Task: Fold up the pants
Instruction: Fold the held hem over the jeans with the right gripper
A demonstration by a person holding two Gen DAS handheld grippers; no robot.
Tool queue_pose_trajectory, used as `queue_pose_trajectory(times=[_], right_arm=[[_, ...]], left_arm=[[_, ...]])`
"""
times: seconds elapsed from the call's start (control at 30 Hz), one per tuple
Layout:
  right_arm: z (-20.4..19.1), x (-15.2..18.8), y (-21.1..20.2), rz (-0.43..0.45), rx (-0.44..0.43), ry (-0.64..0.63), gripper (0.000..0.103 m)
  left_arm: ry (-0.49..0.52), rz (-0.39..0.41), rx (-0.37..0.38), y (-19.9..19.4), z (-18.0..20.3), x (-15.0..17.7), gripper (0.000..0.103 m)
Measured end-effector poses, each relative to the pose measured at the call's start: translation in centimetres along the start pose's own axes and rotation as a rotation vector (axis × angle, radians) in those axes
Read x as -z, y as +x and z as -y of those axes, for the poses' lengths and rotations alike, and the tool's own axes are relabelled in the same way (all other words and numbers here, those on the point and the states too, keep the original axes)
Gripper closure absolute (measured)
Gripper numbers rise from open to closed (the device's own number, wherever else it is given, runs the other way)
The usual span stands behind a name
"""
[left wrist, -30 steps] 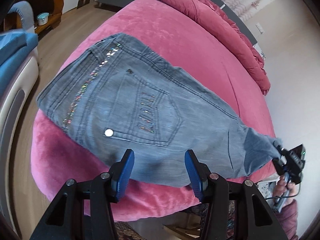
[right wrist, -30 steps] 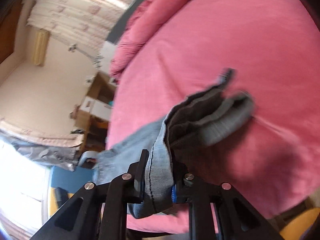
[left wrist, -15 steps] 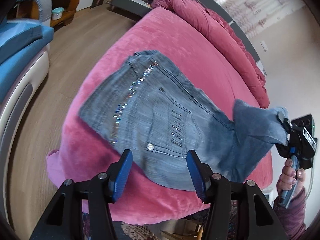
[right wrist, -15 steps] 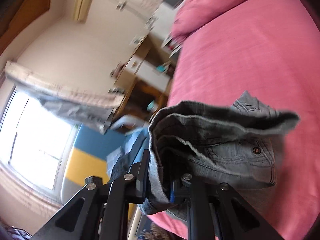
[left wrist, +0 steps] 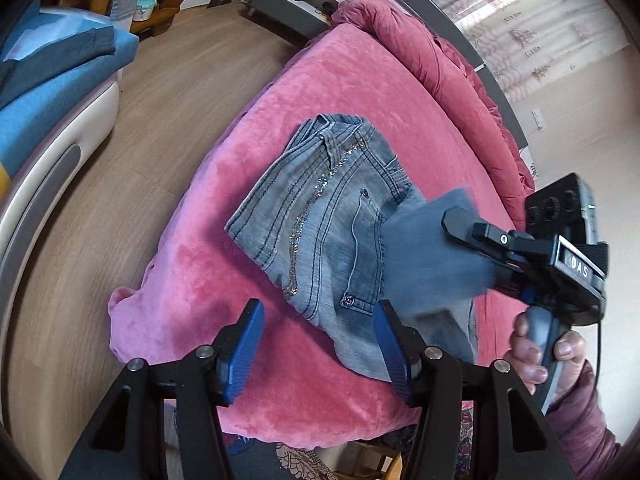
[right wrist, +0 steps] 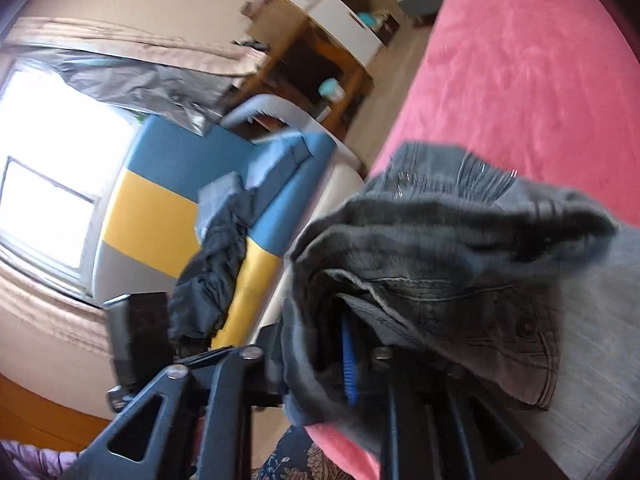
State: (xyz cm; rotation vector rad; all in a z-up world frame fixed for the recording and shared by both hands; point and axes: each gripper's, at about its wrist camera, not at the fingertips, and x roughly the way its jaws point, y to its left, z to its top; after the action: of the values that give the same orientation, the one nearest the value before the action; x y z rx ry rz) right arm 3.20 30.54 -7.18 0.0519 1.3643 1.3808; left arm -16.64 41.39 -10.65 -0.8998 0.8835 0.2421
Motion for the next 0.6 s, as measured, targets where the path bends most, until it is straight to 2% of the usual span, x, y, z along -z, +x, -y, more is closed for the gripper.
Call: queue_pose_trajectory(times=[0.03, 0.07, 0.2, 0.23, 0.37, 0.47, 0.6], right_arm=[[0.4, 0.1, 0.4, 0.001, -0.01, 0.022, 0.054], [1.0, 0.2, 0.7, 0.001, -0.021, 0.065, 0.049], [2.4, 1.2, -0.9, 0.034, -0.062, 0.133, 0.042], [2.7, 1.5, -1.7, 0.046, -0.078, 0.142, 0.038], [4.3, 3.6, -6.1, 0.128, -0.09, 0.186, 0.037], [7.4, 5.7, -9.0, 0.205, -0.041, 0.279, 0.037], [10.4, 6.3, -9.3, 0.225, -0.025, 0.384, 0.035]], left_arm=[[0.006, 0.001, 0.006, 0.0, 0.1, 0.0, 0.046], [0.017, 0.002, 0.019, -0.1, 0.4, 0.0, 0.046], [0.077, 0.007, 0.039, -0.4, 1.7, -0.3, 0.039], [0.104, 0.008, 0.035, -0.5, 2.2, -0.3, 0.038], [0.226, -0.011, 0.018, 0.0, 4.7, -0.1, 0.037], [0.31, -0.02, -0.014, 0.8, 6.5, 0.0, 0.037], [0.396, -0.034, -0.099, 2.7, 7.8, 0.0, 0.033]])
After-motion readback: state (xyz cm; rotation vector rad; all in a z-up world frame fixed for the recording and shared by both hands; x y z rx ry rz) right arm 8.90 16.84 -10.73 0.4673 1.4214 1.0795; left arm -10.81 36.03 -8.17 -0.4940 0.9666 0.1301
